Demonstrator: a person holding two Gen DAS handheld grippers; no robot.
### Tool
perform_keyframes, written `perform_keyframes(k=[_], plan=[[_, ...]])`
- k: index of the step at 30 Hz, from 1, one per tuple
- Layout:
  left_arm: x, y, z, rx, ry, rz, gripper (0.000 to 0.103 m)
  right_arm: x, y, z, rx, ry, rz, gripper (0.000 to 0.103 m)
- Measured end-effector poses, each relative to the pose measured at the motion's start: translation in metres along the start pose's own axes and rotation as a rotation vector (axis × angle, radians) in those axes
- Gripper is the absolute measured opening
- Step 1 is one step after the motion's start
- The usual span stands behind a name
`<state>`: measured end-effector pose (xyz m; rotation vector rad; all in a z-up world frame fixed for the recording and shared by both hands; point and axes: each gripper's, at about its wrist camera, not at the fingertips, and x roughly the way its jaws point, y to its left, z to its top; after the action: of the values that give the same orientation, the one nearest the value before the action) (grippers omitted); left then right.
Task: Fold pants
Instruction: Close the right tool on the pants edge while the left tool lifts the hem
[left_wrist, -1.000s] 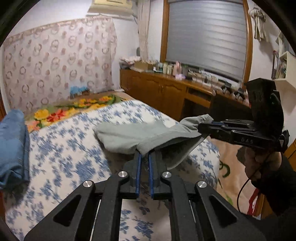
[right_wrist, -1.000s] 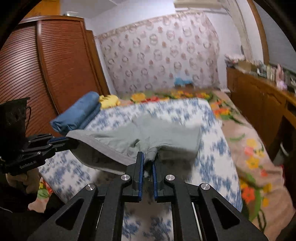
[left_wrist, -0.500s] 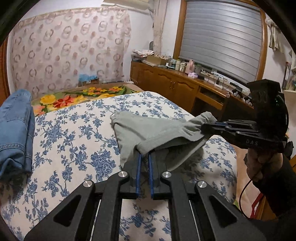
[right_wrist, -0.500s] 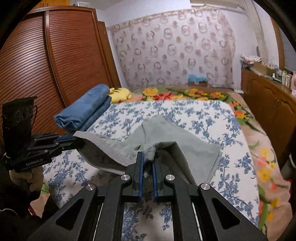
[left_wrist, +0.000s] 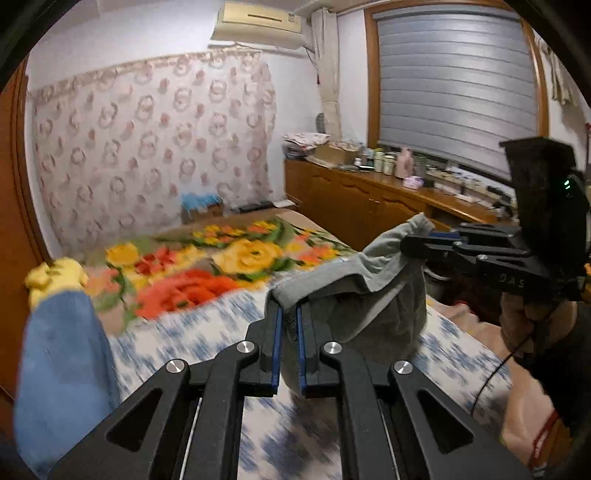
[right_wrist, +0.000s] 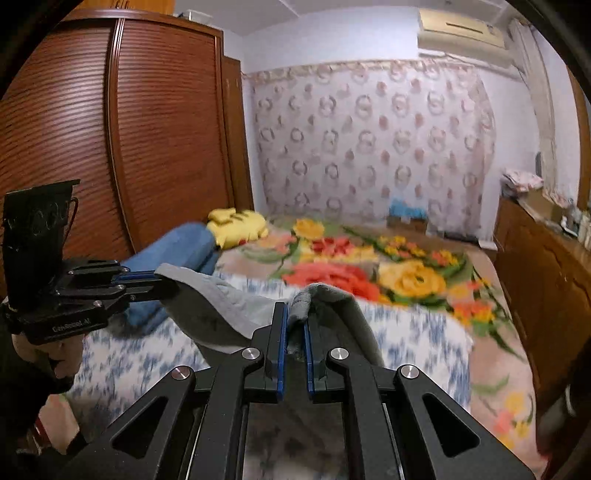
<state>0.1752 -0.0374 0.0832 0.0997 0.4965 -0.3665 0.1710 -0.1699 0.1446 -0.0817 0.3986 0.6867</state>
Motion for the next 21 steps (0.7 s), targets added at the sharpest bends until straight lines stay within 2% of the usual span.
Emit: perform_keyframes(k=[6, 10, 12, 14, 16, 21], plan=[[0.019, 0.031, 0.06, 0.036, -0.056, 0.114, 0.008, 0.05, -0.019, 0.053, -0.014, -0.066, -0.009, 0.007], [0.024, 0.043, 0.093, 0.062, -0.079, 0.175, 0.008, 0.068, -0.027, 0.078, -0.001, -0.133, -0.027, 0.007], [0.02, 0.046, 0.098, 0.08, -0.095, 0.195, 0.008, 0.074, -0.028, 0.085, -0.001, -0.149, -0.032, 0.007], [0.015, 0.049, 0.096, 0.087, -0.098, 0.201, 0.008, 0.084, -0.027, 0.086, 0.009, -0.145, -0.029, 0.007], [0.015, 0.05, 0.094, 0.083, -0.08, 0.198, 0.008, 0.093, -0.022, 0.07, 0.02, -0.123, -0.019, 0.007], [0.005, 0.053, 0.035, 0.052, 0.016, 0.174, 0.008, 0.105, -0.004, 0.022, 0.023, 0.005, 0.012, 0.007]])
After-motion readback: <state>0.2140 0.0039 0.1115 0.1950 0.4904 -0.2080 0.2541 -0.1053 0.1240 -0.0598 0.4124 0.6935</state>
